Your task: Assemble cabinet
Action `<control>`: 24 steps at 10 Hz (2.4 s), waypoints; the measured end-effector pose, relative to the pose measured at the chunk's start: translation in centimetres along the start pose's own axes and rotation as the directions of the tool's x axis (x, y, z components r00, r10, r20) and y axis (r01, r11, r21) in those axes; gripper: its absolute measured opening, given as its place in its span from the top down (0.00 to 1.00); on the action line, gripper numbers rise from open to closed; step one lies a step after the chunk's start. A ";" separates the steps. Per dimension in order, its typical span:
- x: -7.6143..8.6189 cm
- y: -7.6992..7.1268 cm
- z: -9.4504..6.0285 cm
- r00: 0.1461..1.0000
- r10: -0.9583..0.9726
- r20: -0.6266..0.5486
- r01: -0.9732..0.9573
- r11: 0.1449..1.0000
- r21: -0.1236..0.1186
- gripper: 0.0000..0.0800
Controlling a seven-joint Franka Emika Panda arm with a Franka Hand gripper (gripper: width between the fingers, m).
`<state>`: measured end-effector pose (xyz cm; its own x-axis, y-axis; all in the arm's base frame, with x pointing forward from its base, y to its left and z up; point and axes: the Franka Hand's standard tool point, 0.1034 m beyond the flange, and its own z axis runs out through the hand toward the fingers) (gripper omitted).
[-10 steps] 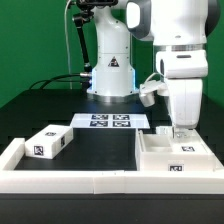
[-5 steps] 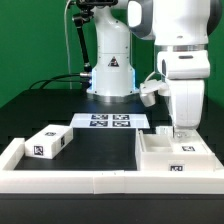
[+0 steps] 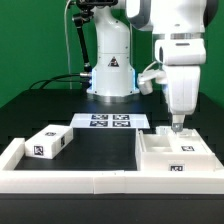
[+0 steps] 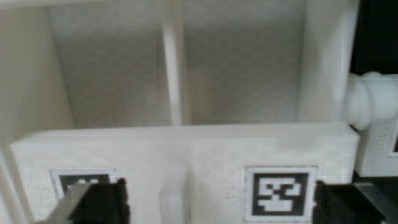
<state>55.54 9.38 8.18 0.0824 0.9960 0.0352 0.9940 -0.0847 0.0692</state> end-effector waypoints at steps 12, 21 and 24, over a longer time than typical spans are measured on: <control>1.6 -13.4 2.6 0.999 0.008 -0.046 -0.008 1.000 0.013 0.00; 1.3 -15.0 5.8 0.998 0.024 -0.052 -0.020 0.996 0.082 0.00; 1.3 -14.9 6.3 0.997 0.036 -0.064 -0.031 0.997 0.076 0.02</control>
Offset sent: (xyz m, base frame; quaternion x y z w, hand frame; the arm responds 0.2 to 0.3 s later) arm -0.0664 0.0123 0.0047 -0.0200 0.0183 -0.0083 0.9996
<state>41.33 12.12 0.93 0.1136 0.9883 0.1015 0.9935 -0.1133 -0.0083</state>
